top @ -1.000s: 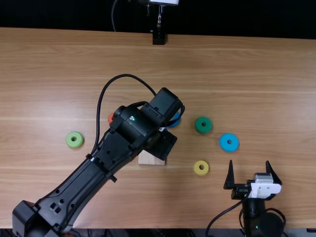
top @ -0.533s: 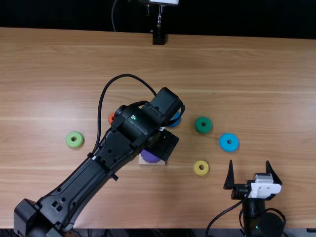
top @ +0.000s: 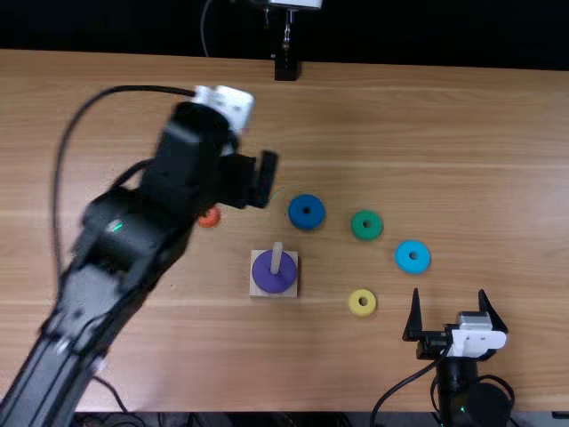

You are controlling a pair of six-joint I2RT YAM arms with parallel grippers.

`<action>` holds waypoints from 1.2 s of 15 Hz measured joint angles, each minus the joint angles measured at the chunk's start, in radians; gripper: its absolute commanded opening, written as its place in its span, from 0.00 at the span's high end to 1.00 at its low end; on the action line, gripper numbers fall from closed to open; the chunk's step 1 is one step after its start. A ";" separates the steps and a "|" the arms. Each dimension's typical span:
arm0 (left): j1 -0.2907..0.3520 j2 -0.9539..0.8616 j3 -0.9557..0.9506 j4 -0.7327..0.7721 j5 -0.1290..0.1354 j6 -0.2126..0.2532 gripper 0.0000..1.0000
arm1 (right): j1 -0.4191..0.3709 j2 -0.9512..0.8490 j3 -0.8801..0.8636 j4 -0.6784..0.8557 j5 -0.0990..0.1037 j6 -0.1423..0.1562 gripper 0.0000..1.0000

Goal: Build the Hanoi tower: stack the rings onto the peg from bottom to top in this color order: purple, dark blue, light blue, dark green, light green, yellow, orange.

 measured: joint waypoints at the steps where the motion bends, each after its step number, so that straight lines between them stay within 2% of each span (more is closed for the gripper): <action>1: 0.061 -0.125 -0.093 0.056 -0.016 0.000 0.00 | 0.000 0.000 0.000 0.000 0.000 0.000 0.00; 4: 0.241 -0.441 -0.477 0.188 -0.087 0.001 0.00 | 0.000 0.000 0.000 0.000 0.000 0.000 0.00; 5: 0.295 -0.540 -0.615 0.252 -0.094 0.001 0.00 | 0.000 0.000 0.000 0.000 0.000 0.000 0.00; 6: 0.349 -0.673 -0.805 0.386 -0.090 0.001 0.00 | 0.000 0.000 0.000 0.000 0.000 0.000 0.00; 7: 0.372 -0.792 -0.982 0.539 -0.074 0.001 0.00 | 0.000 0.000 0.000 0.000 0.000 0.000 0.00; 9: 0.377 -0.988 -1.289 0.793 -0.029 0.003 0.00 | 0.000 0.000 0.000 0.000 0.000 0.000 0.00; 10: 0.377 -1.056 -1.391 0.855 -0.014 0.003 0.00 | 0.000 0.000 0.000 0.000 0.000 0.000 0.00; 15: 0.385 -1.343 -1.648 0.884 0.019 0.003 0.00 | 0.000 0.000 0.000 0.000 0.000 0.000 0.00; 18: 0.385 -1.413 -1.713 0.881 0.023 0.003 0.00 | 0.000 0.000 0.000 0.000 0.000 0.000 0.00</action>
